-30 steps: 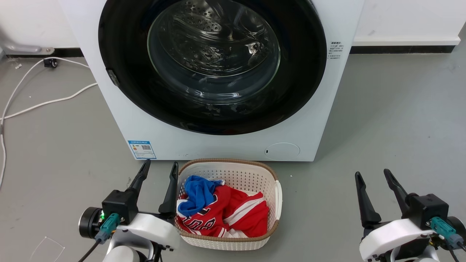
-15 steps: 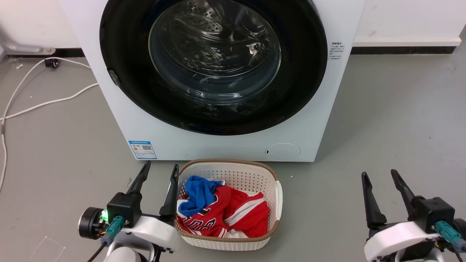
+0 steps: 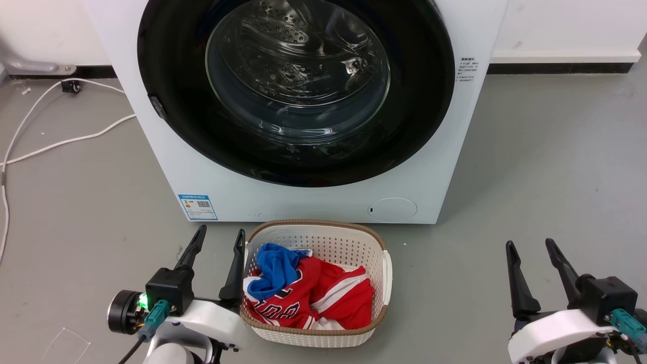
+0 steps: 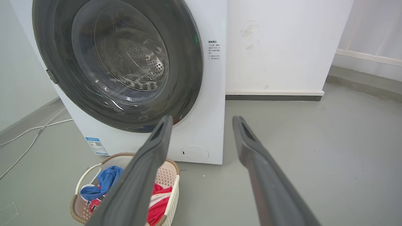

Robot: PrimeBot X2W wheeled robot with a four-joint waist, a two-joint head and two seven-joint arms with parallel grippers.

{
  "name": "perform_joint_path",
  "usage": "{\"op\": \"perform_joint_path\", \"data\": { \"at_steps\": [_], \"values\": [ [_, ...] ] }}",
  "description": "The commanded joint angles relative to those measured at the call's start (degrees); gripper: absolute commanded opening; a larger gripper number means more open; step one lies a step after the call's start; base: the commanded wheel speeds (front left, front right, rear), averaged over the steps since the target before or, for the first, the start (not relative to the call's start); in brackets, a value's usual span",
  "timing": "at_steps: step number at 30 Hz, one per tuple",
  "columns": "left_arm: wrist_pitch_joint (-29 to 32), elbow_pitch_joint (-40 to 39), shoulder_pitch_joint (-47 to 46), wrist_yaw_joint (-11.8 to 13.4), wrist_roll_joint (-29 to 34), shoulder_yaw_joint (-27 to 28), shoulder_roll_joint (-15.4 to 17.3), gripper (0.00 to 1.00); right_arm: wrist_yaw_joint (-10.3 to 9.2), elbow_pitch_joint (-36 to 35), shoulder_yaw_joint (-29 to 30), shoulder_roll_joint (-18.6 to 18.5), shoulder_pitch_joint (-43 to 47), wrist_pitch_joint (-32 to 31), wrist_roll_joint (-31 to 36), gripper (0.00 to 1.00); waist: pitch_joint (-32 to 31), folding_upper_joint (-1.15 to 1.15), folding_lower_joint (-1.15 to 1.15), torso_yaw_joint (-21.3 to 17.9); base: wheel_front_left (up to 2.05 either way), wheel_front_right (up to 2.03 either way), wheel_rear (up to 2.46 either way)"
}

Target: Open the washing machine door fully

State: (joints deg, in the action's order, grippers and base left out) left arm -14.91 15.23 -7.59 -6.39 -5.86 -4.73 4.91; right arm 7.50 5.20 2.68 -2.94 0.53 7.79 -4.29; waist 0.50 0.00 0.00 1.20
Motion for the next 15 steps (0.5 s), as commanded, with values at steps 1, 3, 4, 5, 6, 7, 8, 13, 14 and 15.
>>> {"op": "perform_joint_path", "data": {
  "at_steps": [1,3,4,5,6,7,8,13,14,15],
  "values": [
    [-0.4,0.1,-0.7,-0.2,0.0,0.3,-0.1,1.00,-0.01,0.1,0.1,0.1,0.0,0.0,-0.7,0.65,0.0,0.00,0.00,0.0,0.00,0.00,0.00],
    [-0.4,0.2,-0.7,-0.2,0.1,0.4,-0.2,1.00,-0.01,0.3,0.0,0.1,-0.1,0.0,-0.9,0.04,0.0,0.00,0.00,0.0,0.00,0.00,0.00],
    [-0.4,0.2,-0.7,-0.3,0.1,0.5,-0.3,1.00,-0.01,0.4,0.0,0.1,-0.1,0.0,-1.3,0.00,0.0,0.00,0.00,0.0,0.00,0.00,0.00],
    [-0.4,0.1,-0.6,-0.3,0.1,0.5,-0.4,1.00,-0.01,0.5,0.0,0.1,-0.1,-0.1,-1.4,0.00,0.0,0.00,0.00,0.0,0.00,0.00,0.00],
    [-0.4,0.1,-0.5,-0.3,0.2,0.6,-0.5,1.00,-0.01,0.5,0.0,0.1,-0.2,-0.2,-1.4,0.00,0.0,0.00,0.00,0.0,0.00,0.00,0.00],
    [-0.4,0.1,-0.5,-0.4,0.3,0.6,-0.5,1.00,-0.01,0.6,0.0,0.1,-0.2,-0.2,-1.6,0.00,0.0,0.00,0.00,0.0,0.00,0.00,0.00],
    [-0.4,0.1,-0.4,-0.4,0.4,0.7,-0.6,1.00,-0.01,0.6,0.0,0.1,-0.2,-0.2,-1.9,0.00,0.0,0.00,0.00,0.0,0.00,0.00,0.00],
    [-0.4,-0.1,-0.6,-0.4,0.4,1.1,-0.8,1.00,-0.01,2.0,1.6,0.1,-0.8,0.7,-11.7,0.00,0.2,0.00,0.00,-0.1,0.00,0.00,0.00],
    [-0.4,-0.1,-0.7,-0.5,0.4,1.1,-0.9,1.00,-0.01,2.8,1.8,0.1,-1.1,1.0,-16.5,0.00,0.2,0.00,0.00,-0.1,0.00,0.00,0.00],
    [-0.4,0.0,-0.7,-0.5,0.3,1.3,-0.9,1.00,-0.01,3.5,2.1,0.1,-1.5,1.4,-20.4,0.00,0.3,0.00,0.00,-0.1,0.00,0.00,0.00]
  ]
}}
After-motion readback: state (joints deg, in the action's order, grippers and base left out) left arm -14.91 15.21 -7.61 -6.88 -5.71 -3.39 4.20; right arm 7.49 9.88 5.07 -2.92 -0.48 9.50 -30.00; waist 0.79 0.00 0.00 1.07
